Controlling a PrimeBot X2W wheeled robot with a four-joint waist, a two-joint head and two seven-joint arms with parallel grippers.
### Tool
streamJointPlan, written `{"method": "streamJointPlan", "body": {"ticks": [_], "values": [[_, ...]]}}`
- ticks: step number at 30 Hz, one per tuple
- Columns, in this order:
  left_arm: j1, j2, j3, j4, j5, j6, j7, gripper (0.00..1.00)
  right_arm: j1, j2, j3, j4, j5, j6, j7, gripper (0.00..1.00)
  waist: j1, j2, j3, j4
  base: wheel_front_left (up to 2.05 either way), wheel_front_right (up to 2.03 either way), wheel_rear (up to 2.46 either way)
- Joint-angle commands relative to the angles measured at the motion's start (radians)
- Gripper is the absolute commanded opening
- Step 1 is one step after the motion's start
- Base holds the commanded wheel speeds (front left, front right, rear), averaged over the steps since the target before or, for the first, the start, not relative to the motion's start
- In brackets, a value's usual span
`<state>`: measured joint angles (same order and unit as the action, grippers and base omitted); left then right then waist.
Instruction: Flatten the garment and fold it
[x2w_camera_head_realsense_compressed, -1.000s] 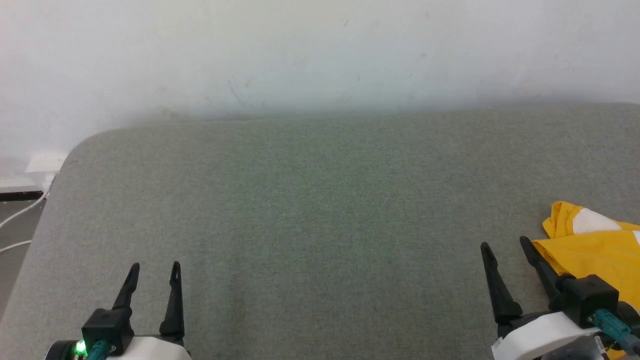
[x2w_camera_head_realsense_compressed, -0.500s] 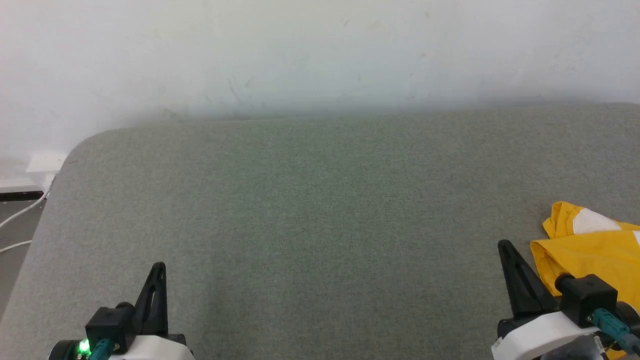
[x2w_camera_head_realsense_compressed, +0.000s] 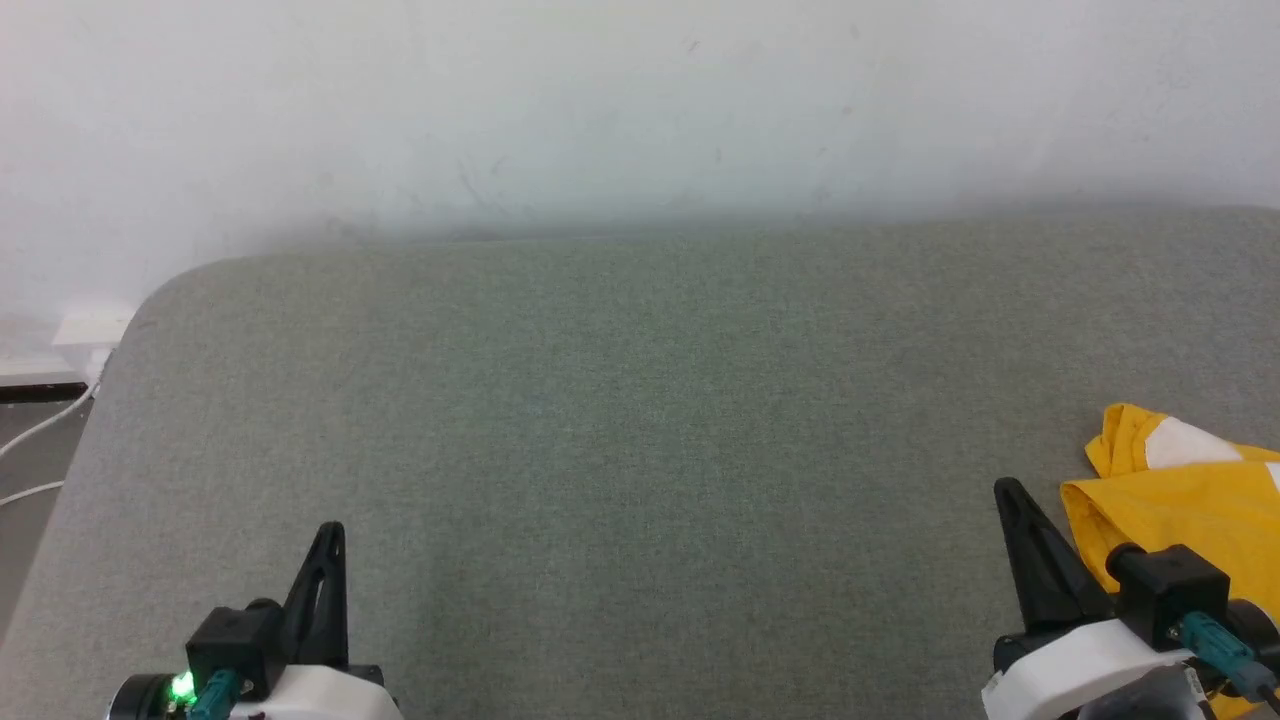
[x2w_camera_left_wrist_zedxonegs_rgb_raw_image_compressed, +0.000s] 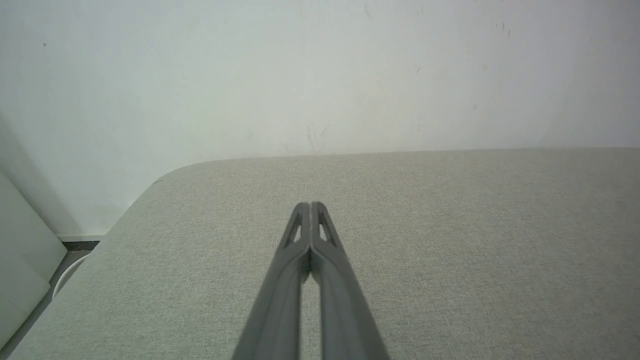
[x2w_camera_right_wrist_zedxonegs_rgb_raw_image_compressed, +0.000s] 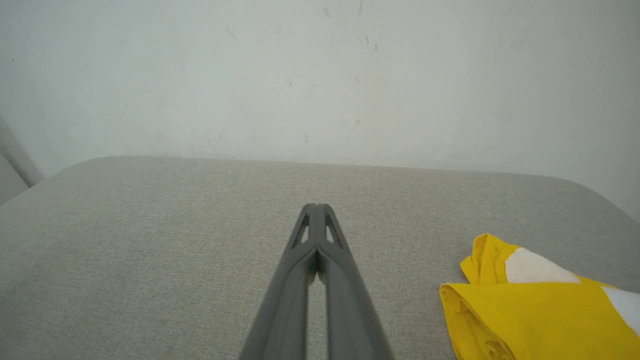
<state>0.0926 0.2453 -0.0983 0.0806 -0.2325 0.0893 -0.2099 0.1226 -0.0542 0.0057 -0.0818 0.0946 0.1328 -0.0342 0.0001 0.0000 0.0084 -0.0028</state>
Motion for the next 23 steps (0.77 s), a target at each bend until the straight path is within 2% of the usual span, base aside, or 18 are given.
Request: {"method": "streamJointPlan", "body": {"ticks": [1, 23], "values": [[-0.016, -0.007, 0.007, -0.007, 0.014, -0.004, 0.006, 0.00, -0.016, 0.001, -0.001, 0.004, -0.010, 0.000, 0.004, 0.00, 0.0000, 0.0000, 0.000, 0.000, 0.00, 0.00, 0.00], [-0.033, -0.049, 0.027, -0.023, 0.062, -0.023, 0.051, 0.00, -0.040, 0.001, -0.002, 0.021, -0.029, -0.001, 0.010, 0.00, 0.0000, 0.0000, -0.002, 0.001, 0.00, 0.00, 0.00]]}}
